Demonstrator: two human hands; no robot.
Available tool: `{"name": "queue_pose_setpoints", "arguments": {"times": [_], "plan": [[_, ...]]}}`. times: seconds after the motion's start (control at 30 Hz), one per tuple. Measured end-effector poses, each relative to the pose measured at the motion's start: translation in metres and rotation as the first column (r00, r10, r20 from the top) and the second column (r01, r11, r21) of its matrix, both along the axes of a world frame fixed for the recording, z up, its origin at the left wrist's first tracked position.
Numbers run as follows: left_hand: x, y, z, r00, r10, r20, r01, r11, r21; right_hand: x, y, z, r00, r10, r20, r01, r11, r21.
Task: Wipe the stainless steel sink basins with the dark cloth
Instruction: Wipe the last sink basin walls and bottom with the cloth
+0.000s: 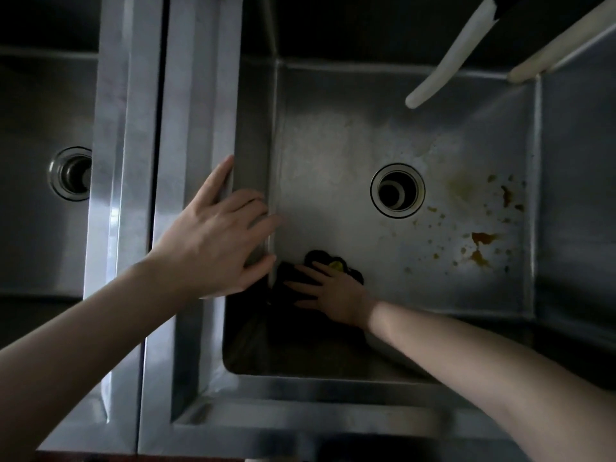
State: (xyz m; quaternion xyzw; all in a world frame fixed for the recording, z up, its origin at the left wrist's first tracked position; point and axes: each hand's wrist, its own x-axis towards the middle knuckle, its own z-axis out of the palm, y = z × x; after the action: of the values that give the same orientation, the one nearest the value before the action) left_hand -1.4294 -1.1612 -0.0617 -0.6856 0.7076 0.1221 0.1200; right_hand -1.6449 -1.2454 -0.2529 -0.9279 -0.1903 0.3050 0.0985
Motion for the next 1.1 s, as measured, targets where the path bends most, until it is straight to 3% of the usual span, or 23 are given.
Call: {"name": "queue_pose_setpoints", "arguments": {"times": [0.1, 0.23, 0.3, 0.37, 0.47, 0.63, 0.83, 0.9, 1.0, 1.1], "plan": [[0.000, 0.000, 0.001, 1.000, 0.003, 0.017, -0.003, 0.999, 0.040, -0.038, -0.038, 0.015, 1.000, 0.000, 0.004, 0.000, 1.000, -0.015], [0.002, 0.000, 0.001, 1.000, -0.002, 0.013, 0.002, 0.999, 0.054, -0.116, -0.107, 0.034, 0.938, 0.012, -0.346, -0.068, 0.986, -0.151], [0.002, 0.000, 0.001, 1.000, 0.002, 0.003, -0.003, 0.999, 0.042, -0.135, -0.118, 0.044, 0.935, -0.060, -0.350, 0.007, 0.988, -0.152], [0.002, 0.000, 0.000, 1.000, 0.012, -0.007, -0.012, 0.999, 0.033, -0.134, -0.112, 0.044, 0.963, -0.100, -0.250, 0.059, 0.984, -0.165], [0.001, 0.000, 0.000, 0.999, 0.018, -0.031, -0.017, 1.000, 0.015, -0.108, -0.084, 0.039, 0.916, -0.123, -0.383, 0.051, 0.980, -0.194], [0.003, 0.001, -0.005, 0.997, 0.021, -0.076, -0.026, 0.998, -0.055, -0.042, -0.043, 0.016, 0.963, -0.227, -0.148, 0.223, 0.974, -0.040], [0.004, 0.004, -0.013, 0.987, 0.007, -0.159, -0.041, 0.977, -0.210, 0.002, -0.022, 0.003, 0.950, -0.311, -0.032, 0.307, 0.947, -0.096], [-0.003, 0.002, -0.015, 0.981, 0.068, -0.181, -0.115, 0.959, -0.260, -0.004, -0.030, 0.001, 0.947, -0.321, -0.001, 0.320, 0.945, -0.068], [-0.037, -0.019, -0.019, 0.939, 0.247, -0.238, -0.309, 0.911, -0.273, -0.025, -0.046, 0.001, 0.886, -0.463, -0.021, 0.459, 0.883, -0.100], [-0.074, -0.045, -0.048, 0.896, 0.313, -0.314, -0.368, 0.920, -0.132, -0.058, -0.076, 0.003, 0.789, -0.614, -0.010, 0.609, 0.784, -0.121]]}}
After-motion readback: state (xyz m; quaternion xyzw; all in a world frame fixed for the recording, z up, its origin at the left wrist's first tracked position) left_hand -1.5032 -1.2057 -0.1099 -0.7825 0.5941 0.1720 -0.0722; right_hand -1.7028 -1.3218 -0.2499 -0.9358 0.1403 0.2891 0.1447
